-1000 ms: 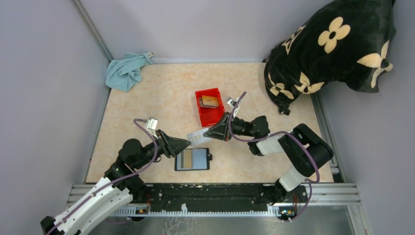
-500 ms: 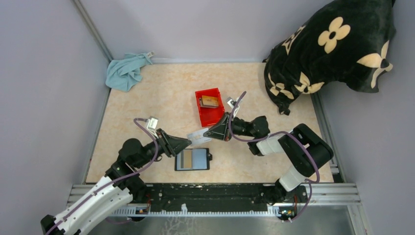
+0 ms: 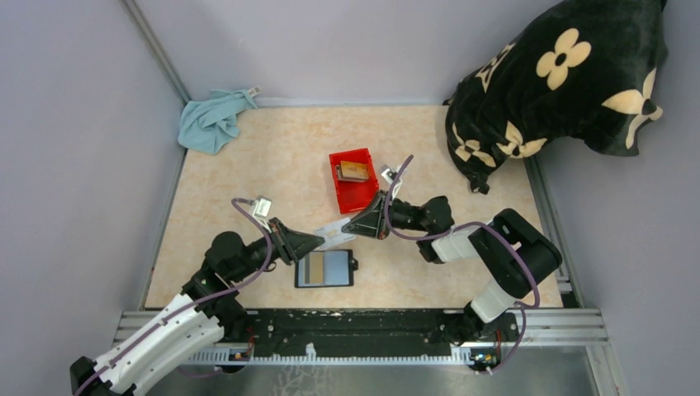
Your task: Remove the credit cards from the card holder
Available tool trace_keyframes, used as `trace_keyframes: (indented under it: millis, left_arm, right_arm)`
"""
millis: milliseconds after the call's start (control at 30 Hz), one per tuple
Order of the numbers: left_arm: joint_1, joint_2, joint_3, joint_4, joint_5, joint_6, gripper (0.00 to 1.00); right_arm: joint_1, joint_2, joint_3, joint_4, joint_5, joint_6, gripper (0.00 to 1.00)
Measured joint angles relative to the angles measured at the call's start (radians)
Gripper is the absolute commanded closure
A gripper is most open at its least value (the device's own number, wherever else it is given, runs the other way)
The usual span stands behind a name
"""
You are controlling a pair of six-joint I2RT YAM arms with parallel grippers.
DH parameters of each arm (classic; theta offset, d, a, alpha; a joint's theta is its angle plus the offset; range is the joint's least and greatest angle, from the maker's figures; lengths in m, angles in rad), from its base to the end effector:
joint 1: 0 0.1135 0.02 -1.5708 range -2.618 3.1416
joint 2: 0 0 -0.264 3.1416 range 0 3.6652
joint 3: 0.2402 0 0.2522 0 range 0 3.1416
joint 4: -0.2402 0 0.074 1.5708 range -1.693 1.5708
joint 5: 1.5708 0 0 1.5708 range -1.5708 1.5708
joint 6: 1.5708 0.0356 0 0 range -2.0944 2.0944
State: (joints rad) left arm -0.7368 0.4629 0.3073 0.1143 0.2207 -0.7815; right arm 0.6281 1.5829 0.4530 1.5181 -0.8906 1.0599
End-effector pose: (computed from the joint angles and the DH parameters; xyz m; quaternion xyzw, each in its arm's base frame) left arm 0.1012 -0.1023 0.2482 0.0602 0.7187 -0.5313 0.4445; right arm 0.2032 0.1818 0.2180 -0.2415 0.5680 0.7195 0.3184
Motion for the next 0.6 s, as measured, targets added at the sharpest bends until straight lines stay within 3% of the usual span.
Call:
trace_keyframes:
  millis: [133,167,233,300,433,600]
  left_arm:
    - [0.0,-0.001,0.0,0.006,0.004,-0.003,1.0]
    - [0.0,-0.002,0.0,0.006,0.004,-0.003,1.0]
    - [0.0,-0.005,0.0,0.006,0.0,-0.001,1.0]
    - [0.0,-0.007,0.001,0.003,-0.015,0.002,1.0]
    - [0.0,0.054,0.056,-0.058,-0.061,0.025,1.0]
    - [0.005,0.298,0.229,-0.108,-0.095,0.079,1.0]
  right_arm:
    - [0.0,0.002,0.0,0.0,0.003,0.0,1.0]
    - [0.0,0.002,0.0,0.0,0.003,0.0,0.9]
    - [0.0,0.002,0.0,0.0,0.005,0.003,0.48]
    - [-0.003,0.002,0.0,0.0,0.015,0.007,0.34]
    - [-0.047,-0.01,-0.027,0.001,0.083,0.019,0.29]
    - [-0.217,-0.108,-0.162,-0.001,0.201,0.037,0.3]
